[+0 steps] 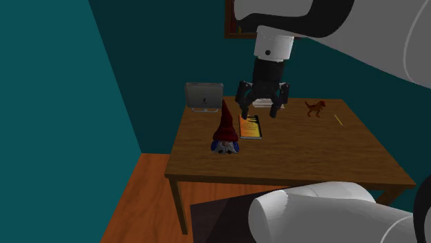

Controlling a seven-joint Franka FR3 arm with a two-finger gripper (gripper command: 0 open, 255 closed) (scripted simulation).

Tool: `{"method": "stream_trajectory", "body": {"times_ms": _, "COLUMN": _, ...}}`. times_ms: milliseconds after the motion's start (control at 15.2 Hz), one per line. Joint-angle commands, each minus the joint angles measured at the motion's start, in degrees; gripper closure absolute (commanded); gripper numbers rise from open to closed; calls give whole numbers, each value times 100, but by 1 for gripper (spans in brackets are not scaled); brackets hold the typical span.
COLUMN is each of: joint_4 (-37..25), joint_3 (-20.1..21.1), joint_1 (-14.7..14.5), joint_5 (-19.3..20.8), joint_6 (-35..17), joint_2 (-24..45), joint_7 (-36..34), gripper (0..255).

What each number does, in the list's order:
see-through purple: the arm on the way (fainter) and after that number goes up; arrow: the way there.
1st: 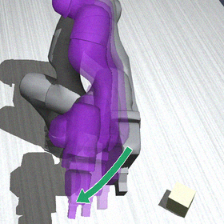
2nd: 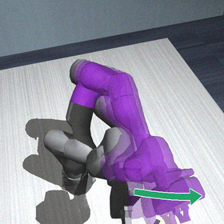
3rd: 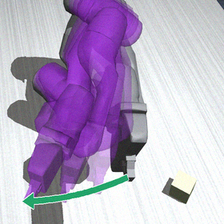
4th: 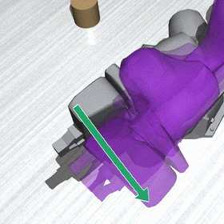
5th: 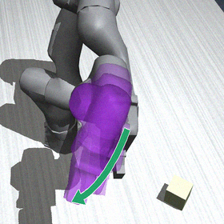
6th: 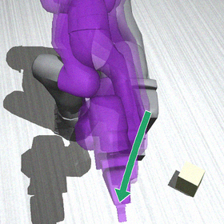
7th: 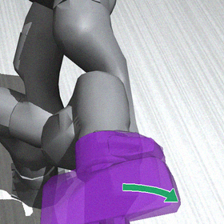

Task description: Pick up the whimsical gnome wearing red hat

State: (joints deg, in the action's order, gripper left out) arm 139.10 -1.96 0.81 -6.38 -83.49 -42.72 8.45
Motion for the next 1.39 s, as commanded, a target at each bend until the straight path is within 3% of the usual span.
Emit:
{"method": "stream_trajectory", "body": {"times_ms": 0, "joint_4": 0, "joint_3": 0, "joint_1": 0, "joint_5": 0, "joint_6": 0, "joint_2": 0, "joint_7": 0, "gripper": 0}}
{"method": "stream_trajectory", "body": {"times_ms": 660, "joint_4": 877, "joint_3": 541, "joint_1": 18, "joint_5": -16, "joint_6": -3198, "joint_2": 720, "joint_7": -366, "gripper": 0}}
{"method": "stream_trajectory", "body": {"times_ms": 1056, "joint_4": 933, "joint_3": 889, "joint_1": 148, "joint_5": 176, "joint_6": -5119, "joint_2": 1643, "joint_7": -721, "gripper": 0}}
{"method": "stream_trajectory", "body": {"times_ms": 1320, "joint_4": 761, "joint_3": 1157, "joint_1": 359, "joint_5": 536, "joint_6": -6302, "joint_2": 2384, "joint_7": -1125, "gripper": 0}}
